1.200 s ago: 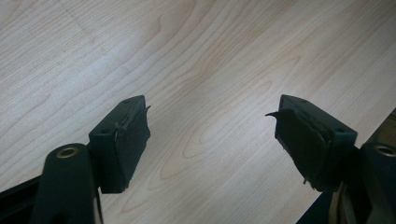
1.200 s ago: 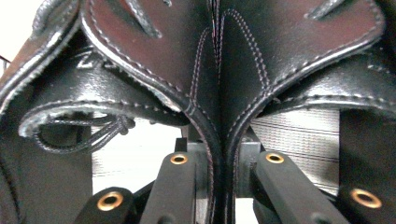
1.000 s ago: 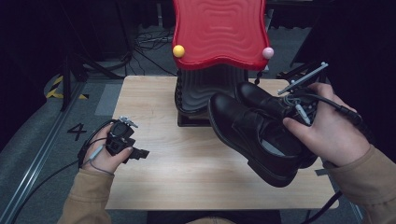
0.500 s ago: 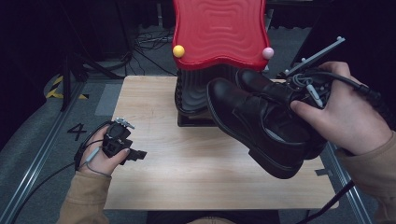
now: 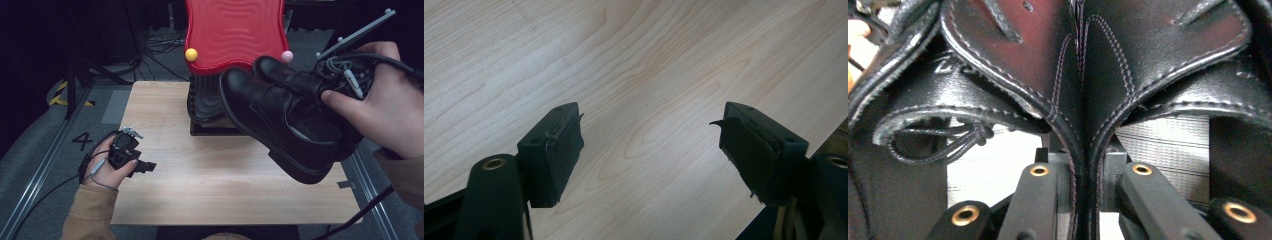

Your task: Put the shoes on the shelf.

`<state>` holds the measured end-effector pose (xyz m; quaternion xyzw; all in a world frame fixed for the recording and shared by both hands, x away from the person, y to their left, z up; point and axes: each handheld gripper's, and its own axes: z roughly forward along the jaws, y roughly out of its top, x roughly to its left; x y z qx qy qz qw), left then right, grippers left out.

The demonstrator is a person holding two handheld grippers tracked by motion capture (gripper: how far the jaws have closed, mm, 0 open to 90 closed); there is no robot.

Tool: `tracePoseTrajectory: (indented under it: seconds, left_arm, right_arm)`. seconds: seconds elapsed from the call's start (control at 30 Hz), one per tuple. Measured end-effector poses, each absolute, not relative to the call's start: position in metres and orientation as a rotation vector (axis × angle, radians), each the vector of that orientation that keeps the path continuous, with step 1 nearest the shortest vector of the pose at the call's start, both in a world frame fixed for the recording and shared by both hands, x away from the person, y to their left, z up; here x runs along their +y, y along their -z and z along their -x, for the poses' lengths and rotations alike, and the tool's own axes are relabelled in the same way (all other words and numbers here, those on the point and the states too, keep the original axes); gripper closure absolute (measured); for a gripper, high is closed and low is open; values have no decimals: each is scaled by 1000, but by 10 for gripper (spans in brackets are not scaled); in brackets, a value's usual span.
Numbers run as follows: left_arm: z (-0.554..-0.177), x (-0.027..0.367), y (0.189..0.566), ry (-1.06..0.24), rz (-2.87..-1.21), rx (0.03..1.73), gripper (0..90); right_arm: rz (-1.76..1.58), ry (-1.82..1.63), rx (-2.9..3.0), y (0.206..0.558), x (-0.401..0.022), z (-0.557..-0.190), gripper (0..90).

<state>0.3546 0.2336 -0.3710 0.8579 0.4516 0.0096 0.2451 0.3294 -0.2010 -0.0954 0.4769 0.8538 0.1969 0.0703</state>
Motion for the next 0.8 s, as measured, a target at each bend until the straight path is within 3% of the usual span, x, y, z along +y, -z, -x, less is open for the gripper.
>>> tracePoseTrajectory:
  seconds: [0.3, 0.8]
  left_arm:
    - [-359, 232, 372, -39, -2327, 1244, 220]
    - [-347, 237, 375, -86, -2335, 1266, 228]
  right_arm:
    - [-1463, -649, 2495, 72, -189, -360, 818]
    - [-1563, -729, 2319, 24, -150, -441, 819]
